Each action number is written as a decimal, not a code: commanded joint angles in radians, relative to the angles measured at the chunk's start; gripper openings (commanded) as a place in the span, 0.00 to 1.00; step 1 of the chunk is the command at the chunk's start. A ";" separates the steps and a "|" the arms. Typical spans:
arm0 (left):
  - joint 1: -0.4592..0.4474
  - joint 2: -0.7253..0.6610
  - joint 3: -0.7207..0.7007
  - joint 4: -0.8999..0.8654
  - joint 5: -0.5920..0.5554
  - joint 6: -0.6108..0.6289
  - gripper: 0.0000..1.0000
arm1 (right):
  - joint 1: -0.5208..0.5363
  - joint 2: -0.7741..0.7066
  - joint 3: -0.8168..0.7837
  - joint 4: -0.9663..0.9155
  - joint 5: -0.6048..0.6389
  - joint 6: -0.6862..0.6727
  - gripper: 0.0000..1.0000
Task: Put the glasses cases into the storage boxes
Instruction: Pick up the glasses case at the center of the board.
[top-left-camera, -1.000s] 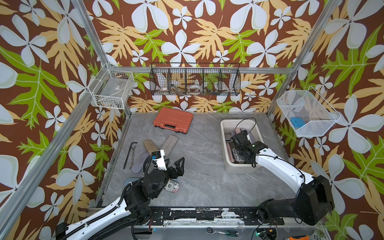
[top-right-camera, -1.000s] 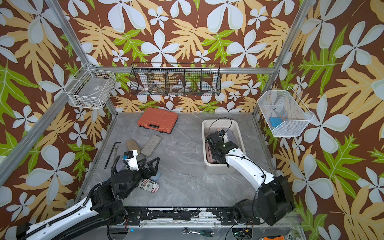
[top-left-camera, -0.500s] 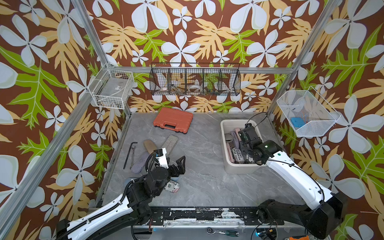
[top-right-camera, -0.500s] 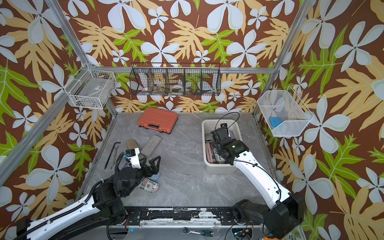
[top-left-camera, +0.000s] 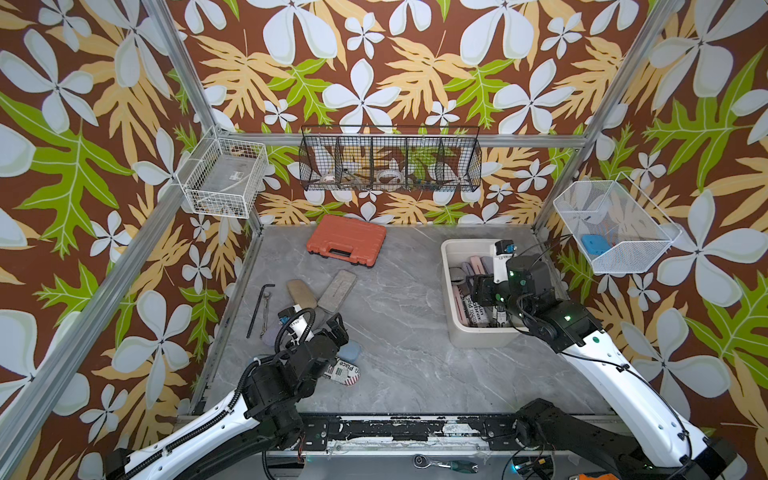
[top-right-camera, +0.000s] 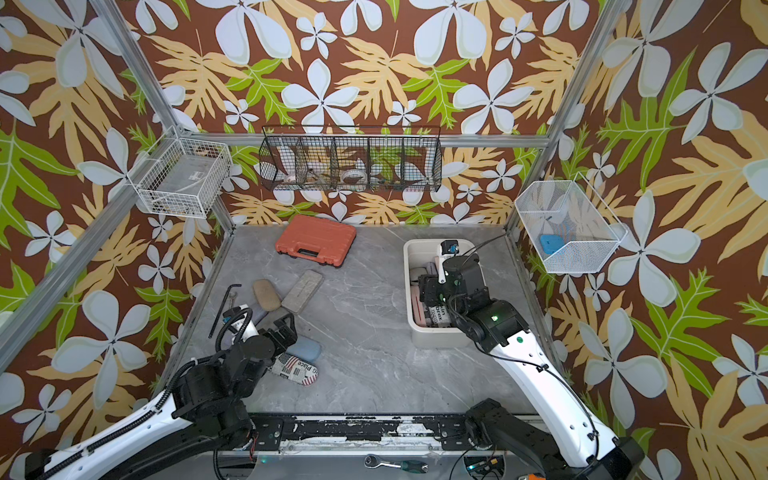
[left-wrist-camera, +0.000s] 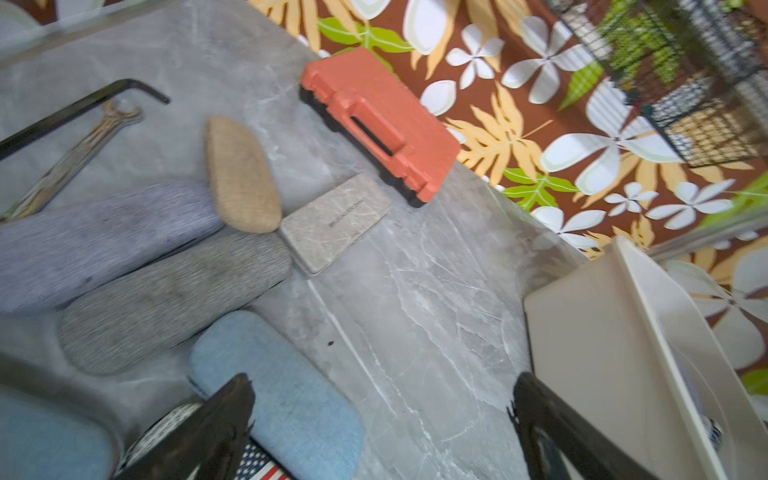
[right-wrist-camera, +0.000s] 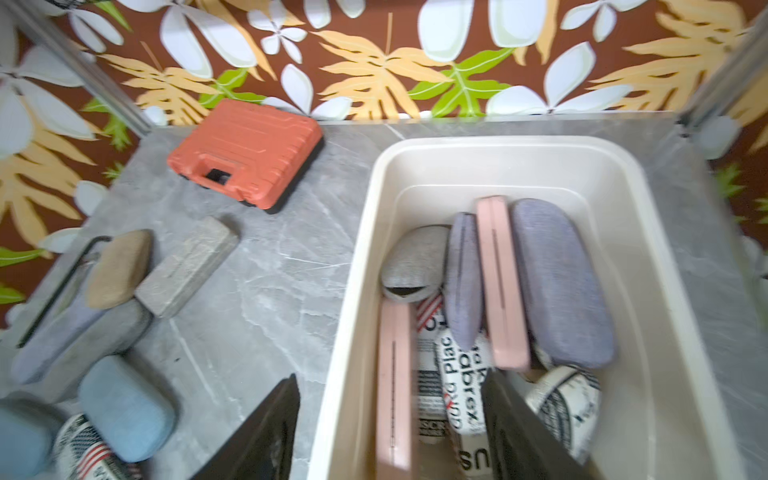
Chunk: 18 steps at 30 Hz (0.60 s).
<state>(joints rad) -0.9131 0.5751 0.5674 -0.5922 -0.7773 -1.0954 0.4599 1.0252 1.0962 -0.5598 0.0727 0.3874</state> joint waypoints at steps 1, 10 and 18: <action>0.053 0.004 -0.012 -0.138 0.047 -0.125 0.98 | 0.012 0.005 -0.026 0.097 -0.102 0.034 0.68; 0.255 0.190 -0.007 0.096 0.272 0.207 0.99 | 0.026 -0.015 -0.099 0.128 -0.136 0.042 0.72; 0.520 0.683 0.262 0.260 0.500 0.584 1.00 | 0.026 -0.099 -0.157 0.121 -0.137 0.048 0.78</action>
<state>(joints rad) -0.4168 1.1412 0.7551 -0.4213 -0.3553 -0.7097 0.4850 0.9451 0.9516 -0.4557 -0.0559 0.4194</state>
